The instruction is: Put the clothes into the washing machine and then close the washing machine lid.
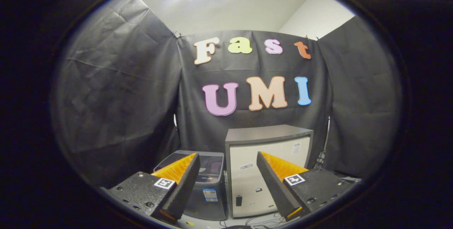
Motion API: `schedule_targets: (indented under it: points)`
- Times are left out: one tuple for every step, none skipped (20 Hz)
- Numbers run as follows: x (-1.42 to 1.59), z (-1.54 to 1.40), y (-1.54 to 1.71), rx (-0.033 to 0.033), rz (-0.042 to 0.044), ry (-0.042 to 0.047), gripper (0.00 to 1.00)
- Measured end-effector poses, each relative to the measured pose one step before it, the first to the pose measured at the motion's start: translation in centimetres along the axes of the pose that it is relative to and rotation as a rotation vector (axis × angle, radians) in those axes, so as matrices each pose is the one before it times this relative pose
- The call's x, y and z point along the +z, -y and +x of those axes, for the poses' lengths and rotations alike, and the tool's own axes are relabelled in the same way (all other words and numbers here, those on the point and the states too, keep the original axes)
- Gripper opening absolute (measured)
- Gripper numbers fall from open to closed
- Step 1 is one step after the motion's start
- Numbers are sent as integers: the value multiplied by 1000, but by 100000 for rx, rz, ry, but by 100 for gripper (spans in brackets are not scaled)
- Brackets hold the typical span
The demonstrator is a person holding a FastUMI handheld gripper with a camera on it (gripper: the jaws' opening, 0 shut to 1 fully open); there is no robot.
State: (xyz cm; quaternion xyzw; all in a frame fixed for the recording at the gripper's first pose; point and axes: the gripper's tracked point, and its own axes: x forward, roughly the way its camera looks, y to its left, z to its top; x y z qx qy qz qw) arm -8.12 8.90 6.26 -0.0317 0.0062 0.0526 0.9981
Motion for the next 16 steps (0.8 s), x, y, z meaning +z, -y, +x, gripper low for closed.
schedule_targets:
  points:
    - [-114, 78, -212, 425, 1317, -191, 97]
    - [-18, 19, -282, 478, 911, 459, 97]
    - [-66, 88, -239, 123, 475, -20, 97]
    - [-139, 191, -216, 444, -100, -386, 97]
    - [-87, 121, -323, 515, -146, -278, 97]
    - [-56, 40, -257, 281, -607, 265, 97]
    - [2, 100, -243, 448, -790, 206, 97]
    - [-25, -217, -297, 758, -288, -109, 97]
    - [-107, 70, -218, 387, -167, 42, 97]
    - [114, -9, -61, -11, -151, 147, 97]
    - [25, -30, 32, -290, 13, 309, 97]
    - [74, -18, -14, -56, -124, 295, 97]
    - [-8, -70, -109, 44, -60, 105, 96]
    - [-21, 24, 59, -141, -156, 200, 96]
    - [12, 51, 63, -57, 115, 332, 96]
    - [147, 38, 40, 110, 199, 119, 96]
